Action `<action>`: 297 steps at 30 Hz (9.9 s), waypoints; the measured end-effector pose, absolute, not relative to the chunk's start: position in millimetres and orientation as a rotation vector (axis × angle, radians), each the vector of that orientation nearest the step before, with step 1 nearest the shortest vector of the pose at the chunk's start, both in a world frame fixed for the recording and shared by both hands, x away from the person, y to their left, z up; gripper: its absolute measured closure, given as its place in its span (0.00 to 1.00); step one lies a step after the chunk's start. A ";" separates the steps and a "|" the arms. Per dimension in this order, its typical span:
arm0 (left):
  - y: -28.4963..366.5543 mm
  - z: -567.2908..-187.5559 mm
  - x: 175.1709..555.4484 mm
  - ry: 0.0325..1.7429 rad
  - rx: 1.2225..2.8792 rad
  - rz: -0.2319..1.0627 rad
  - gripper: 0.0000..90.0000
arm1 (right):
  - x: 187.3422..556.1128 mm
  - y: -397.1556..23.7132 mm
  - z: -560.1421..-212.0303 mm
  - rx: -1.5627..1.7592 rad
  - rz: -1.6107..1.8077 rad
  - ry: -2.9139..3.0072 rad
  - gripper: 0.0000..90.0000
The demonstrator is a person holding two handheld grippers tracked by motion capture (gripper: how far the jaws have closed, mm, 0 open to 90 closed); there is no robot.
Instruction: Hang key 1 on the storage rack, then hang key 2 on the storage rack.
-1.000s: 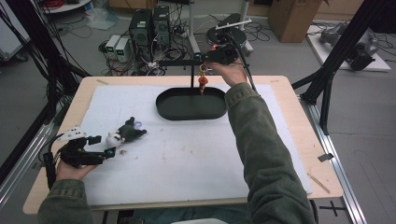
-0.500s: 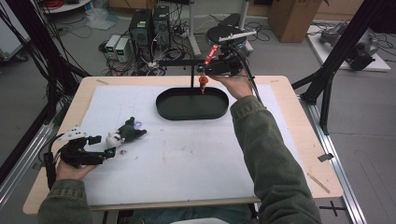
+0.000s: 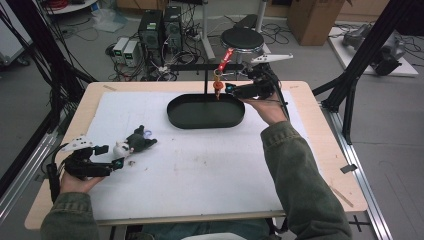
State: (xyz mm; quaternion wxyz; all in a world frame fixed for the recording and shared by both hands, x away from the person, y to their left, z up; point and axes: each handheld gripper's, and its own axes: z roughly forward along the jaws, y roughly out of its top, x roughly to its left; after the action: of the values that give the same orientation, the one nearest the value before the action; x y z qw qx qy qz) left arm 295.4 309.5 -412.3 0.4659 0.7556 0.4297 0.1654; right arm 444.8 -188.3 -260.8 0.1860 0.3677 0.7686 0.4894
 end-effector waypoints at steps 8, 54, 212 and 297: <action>309.8 -411.4 294.6 1.053 1.850 0.410 0.16 | 424.6 -202.9 -269.5 1.038 1.352 2.148 0.01; 312.9 -409.4 292.2 1.087 1.823 0.462 0.16 | 338.3 -319.6 -390.1 1.147 1.350 1.992 0.01; 200.9 -279.2 462.9 1.032 2.033 0.292 0.53 | 327.4 -350.0 -425.3 1.194 1.377 2.001 0.01; 258.6 -339.6 411.1 0.956 1.806 0.392 0.08 | 331.0 -339.1 -430.1 1.184 1.300 2.088 0.01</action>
State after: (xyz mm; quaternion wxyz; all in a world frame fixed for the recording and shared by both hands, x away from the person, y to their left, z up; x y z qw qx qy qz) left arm 411.1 258.6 -339.6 0.5058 0.7487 0.3964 0.1627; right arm 331.0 -339.1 -430.1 0.2044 0.4247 0.7488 0.4661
